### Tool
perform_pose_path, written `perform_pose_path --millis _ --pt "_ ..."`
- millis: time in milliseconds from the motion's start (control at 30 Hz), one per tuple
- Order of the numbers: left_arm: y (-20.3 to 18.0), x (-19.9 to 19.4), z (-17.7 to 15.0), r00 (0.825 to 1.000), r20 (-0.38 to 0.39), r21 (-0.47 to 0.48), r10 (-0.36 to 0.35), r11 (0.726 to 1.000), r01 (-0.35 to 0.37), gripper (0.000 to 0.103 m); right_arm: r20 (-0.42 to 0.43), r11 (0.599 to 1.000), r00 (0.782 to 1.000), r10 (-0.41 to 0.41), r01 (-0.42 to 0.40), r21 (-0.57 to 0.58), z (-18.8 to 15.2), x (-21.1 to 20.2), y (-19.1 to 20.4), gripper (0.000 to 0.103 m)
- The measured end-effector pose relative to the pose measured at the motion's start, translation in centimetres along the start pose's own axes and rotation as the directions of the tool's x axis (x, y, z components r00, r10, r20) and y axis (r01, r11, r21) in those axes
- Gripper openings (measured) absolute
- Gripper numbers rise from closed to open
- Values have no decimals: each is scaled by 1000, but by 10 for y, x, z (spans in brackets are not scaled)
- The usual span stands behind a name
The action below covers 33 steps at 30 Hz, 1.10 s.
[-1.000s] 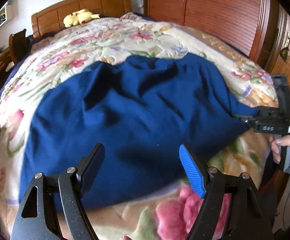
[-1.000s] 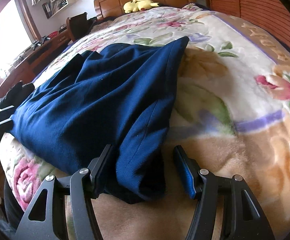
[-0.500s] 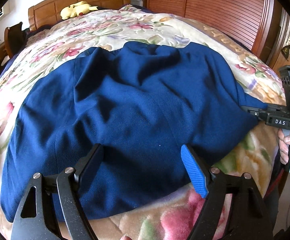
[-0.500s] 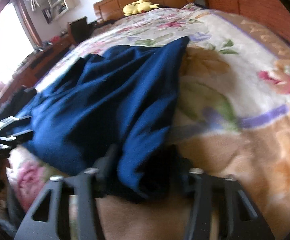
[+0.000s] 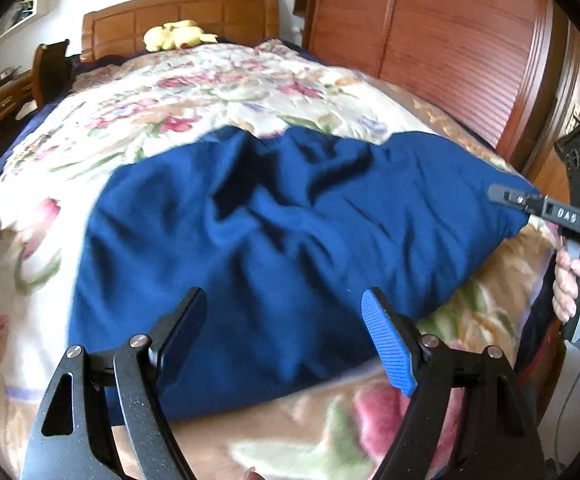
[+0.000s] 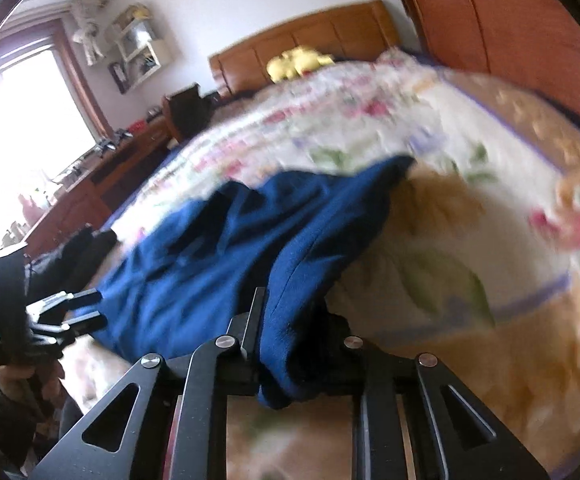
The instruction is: Fold large clothes
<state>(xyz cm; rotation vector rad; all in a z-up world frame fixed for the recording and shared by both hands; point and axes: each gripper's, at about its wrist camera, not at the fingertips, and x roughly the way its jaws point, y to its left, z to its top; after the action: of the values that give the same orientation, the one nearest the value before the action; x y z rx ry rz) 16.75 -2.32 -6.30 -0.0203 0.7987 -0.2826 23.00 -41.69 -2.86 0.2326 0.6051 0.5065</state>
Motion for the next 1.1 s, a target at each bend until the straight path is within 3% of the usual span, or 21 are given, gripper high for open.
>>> perform_pose_path --millis 267,567,733,833,900,1100 --pt "51 -39 0 996 66 -49 65 997 -62 80 62 979 989 137 -126 -159 46 1 89 18" --pt "115 -71 -19 983 102 -144 153 980 -137 80 -75 897 955 286 -295 -328 55 67 203 18" --pt "142 -77 -32 979 90 -194 183 967 -163 80 -224 877 936 270 -335 -344 35 117 243 28" --pt "151 -80 -38 979 87 -205 186 965 -165 80 -258 880 932 253 -333 -338 29 132 247 38" --pt "154 -80 -39 979 87 -206 183 965 -162 80 -264 882 935 238 -322 -343 35 142 250 41" --pt "151 -80 -37 982 98 -193 162 971 -141 80 -225 899 954 200 -270 -346 34 119 242 45"
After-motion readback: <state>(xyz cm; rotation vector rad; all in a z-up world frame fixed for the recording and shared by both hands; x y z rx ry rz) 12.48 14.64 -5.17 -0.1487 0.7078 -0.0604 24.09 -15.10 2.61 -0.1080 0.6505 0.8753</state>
